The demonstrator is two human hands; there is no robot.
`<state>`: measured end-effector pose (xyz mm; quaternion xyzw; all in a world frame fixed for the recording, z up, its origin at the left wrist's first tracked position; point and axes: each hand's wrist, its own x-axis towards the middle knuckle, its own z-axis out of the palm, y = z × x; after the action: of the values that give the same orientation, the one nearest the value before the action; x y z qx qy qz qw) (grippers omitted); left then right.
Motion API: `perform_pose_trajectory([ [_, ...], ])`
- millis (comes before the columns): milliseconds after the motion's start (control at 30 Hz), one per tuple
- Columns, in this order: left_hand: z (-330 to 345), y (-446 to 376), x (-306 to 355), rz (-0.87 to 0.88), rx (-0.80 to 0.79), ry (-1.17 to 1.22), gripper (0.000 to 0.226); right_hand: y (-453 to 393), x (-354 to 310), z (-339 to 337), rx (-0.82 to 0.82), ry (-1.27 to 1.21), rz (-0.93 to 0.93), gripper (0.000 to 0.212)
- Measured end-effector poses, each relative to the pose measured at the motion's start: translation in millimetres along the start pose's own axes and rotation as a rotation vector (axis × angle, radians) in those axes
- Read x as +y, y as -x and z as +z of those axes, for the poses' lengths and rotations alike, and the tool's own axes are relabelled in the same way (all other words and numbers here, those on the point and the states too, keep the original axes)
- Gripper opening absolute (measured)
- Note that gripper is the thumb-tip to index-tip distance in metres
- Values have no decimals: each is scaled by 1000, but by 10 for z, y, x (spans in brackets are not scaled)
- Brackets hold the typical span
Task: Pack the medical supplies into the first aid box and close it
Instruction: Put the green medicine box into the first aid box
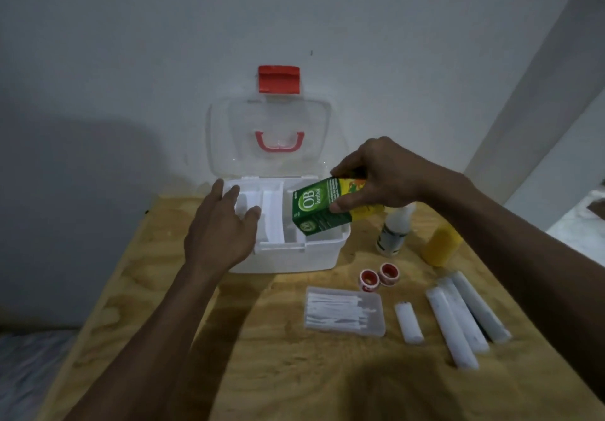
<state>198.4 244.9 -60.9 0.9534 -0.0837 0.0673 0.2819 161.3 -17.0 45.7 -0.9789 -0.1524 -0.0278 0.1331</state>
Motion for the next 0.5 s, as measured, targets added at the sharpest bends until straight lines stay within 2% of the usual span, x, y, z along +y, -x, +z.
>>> perform_pose_trajectory([
  [200, 2, 8, -9, -5, -4, -9, 61, -232, -86, 159, -89, 22, -27, 66],
  [500, 5, 5, 6, -34, -9, -7, 59, -375, -195, 386, -127, -20, -65, 63],
])
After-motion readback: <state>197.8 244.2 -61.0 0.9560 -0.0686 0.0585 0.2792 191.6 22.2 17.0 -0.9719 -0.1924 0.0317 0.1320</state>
